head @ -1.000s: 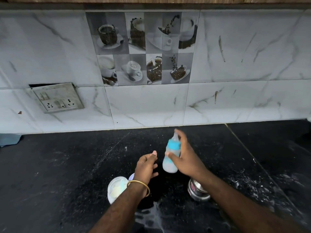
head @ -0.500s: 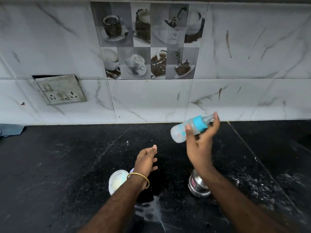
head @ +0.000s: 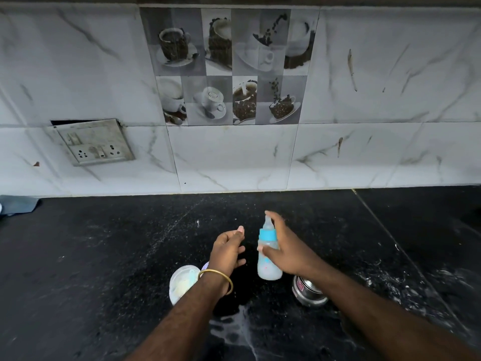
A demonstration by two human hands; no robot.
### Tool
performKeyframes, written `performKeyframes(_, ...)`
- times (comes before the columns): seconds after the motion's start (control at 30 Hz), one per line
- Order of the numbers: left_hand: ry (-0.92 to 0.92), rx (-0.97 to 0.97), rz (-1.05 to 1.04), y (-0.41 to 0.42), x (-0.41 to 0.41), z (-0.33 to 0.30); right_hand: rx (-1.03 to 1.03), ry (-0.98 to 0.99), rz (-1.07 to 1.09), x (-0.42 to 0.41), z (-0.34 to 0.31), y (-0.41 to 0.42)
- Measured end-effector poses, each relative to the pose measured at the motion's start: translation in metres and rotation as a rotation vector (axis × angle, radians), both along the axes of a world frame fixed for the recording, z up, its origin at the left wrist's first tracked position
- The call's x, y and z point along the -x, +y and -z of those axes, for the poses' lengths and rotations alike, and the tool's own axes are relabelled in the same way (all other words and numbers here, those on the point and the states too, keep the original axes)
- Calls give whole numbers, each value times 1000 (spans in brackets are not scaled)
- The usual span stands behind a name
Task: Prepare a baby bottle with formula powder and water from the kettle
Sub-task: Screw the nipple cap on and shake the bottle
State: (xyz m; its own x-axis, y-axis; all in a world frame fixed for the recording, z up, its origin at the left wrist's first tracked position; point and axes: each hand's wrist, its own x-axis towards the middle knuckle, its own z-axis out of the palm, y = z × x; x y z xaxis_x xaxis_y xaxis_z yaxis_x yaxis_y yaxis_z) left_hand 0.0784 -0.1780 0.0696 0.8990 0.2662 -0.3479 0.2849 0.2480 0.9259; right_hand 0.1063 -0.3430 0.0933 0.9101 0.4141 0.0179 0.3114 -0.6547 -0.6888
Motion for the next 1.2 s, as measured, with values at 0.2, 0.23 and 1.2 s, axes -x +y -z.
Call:
performKeyframes(0.2, -1, -1, -1, 2, 1, -3, -635, -446, 341, -13, -43, 4)
performKeyframes(0.23, 2, 1, 2, 1, 1, -4, -472, -438, 292, -12, -36, 4)
performKeyframes(1.2, 15, 2, -6, 4, 9, -5, -695, -338, 420, -19, -21, 2)
